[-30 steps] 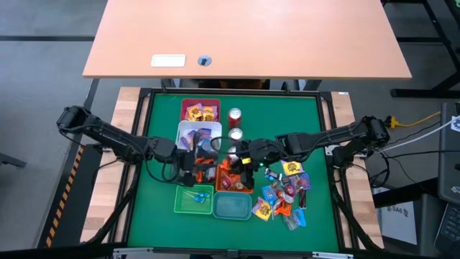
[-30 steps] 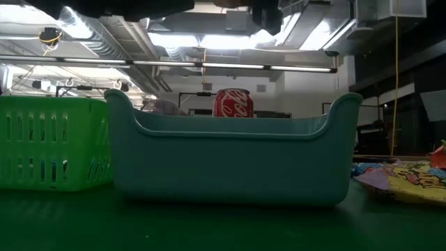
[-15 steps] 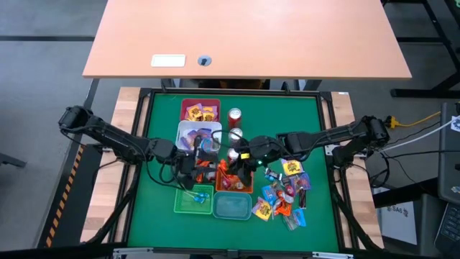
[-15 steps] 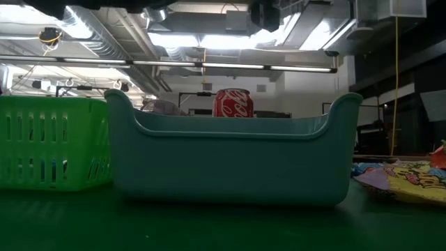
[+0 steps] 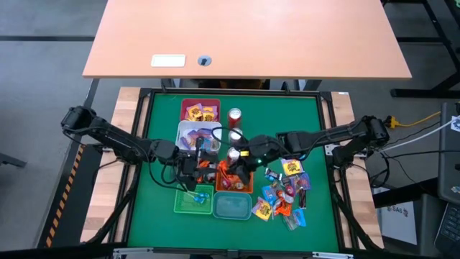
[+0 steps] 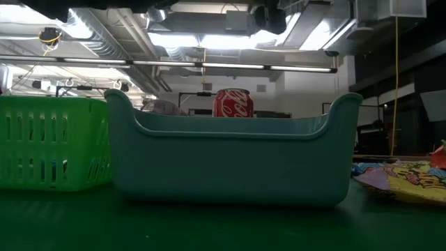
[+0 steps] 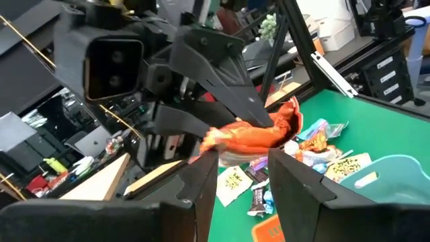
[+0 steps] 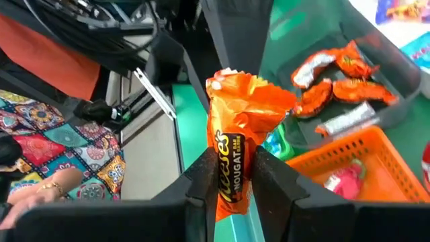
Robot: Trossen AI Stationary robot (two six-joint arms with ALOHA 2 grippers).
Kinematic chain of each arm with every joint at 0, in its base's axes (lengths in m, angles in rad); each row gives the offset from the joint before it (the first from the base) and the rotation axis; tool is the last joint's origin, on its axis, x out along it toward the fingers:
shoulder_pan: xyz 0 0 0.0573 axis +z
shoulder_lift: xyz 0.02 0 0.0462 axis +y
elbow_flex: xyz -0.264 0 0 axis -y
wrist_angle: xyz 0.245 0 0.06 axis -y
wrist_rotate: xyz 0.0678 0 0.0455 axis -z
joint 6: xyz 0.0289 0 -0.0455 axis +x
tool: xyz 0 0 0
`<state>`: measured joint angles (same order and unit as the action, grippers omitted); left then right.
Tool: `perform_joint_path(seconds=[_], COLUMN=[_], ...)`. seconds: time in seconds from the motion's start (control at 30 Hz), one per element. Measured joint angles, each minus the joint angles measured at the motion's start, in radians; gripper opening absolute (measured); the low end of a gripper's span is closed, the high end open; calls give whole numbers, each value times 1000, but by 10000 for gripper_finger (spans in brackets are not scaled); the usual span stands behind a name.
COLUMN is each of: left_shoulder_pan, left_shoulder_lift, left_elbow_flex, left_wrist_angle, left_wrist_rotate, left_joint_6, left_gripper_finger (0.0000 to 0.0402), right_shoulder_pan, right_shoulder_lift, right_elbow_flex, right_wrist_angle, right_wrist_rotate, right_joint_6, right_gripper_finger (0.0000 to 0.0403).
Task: Sort candy
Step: Put the orange chocolate into the black bin
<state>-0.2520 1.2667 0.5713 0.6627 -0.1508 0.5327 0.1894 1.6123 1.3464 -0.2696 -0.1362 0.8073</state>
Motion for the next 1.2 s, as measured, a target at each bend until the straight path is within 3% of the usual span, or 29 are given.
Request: perform_joint_path(seconds=[0.17,0.6,0.93,1.2], left_shoulder_pan=[0,-12,-18,-18], left_shoulder_lift=[0,-2,-2,-2], left_elbow_flex=[0,0,0,0], left_wrist_angle=[-1,-34,-64,-61], left_wrist_rotate=[-23,73,64,57], left_joint_6=[-1,2,-6,-7], left_gripper_finger=[123,123,121,56], right_shoulder_pan=[0,-2,-1,-1], right_shoulder_lift=[10,60,60,60], right_elbow_flex=[-2,-2,-2,-2], right_wrist_angle=[-46,62,84,85], right_wrist_rotate=[-41,-68,-63,-36], right_joint_6=[2,1,-4,-38], right_gripper_finger=[76,76,76,76])
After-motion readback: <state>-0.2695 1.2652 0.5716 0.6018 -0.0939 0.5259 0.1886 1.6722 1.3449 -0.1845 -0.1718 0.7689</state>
